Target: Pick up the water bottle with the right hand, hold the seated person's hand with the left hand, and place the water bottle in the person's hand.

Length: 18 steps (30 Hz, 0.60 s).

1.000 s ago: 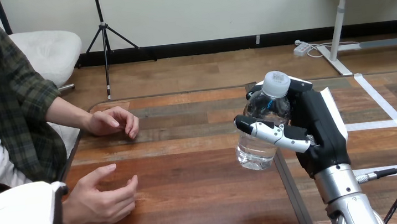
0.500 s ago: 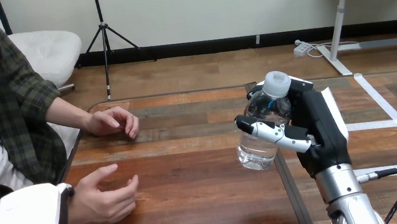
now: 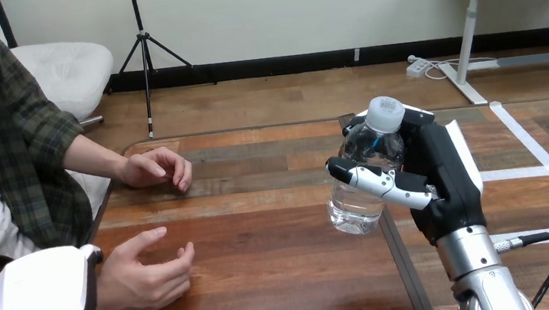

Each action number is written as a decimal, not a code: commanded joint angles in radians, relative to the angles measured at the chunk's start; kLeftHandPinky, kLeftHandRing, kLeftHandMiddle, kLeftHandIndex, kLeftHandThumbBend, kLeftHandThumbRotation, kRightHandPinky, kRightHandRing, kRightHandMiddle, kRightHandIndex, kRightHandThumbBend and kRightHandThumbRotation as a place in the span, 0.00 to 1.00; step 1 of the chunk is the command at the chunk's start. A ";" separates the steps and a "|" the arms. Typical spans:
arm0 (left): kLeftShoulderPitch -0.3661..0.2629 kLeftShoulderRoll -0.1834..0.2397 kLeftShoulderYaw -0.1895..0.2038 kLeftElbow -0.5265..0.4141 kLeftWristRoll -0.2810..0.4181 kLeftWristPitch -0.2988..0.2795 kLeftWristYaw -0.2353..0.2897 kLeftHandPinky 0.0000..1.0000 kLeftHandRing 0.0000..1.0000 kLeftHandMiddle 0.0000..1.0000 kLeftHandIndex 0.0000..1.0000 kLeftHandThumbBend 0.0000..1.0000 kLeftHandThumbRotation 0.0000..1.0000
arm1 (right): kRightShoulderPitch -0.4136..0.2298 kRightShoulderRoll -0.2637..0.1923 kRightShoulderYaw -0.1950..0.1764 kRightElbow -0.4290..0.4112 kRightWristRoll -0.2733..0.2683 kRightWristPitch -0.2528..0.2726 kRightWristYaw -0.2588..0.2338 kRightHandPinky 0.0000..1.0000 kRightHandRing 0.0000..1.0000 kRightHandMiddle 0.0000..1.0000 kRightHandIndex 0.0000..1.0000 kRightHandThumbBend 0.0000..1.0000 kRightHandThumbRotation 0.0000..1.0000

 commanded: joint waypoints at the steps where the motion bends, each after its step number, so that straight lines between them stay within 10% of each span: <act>1: -0.089 0.034 -0.020 0.045 -0.005 0.006 0.051 0.73 0.79 0.80 0.77 0.93 0.00 | -0.098 -0.009 -0.004 -0.065 0.000 -0.020 -0.003 0.34 0.37 0.41 0.41 0.50 0.00; 18: -0.158 0.034 -0.076 0.110 0.031 0.091 0.035 0.71 0.78 0.80 0.77 0.90 0.00 | -0.095 -0.006 -0.006 -0.075 0.016 -0.004 0.008 0.34 0.37 0.41 0.41 0.49 0.00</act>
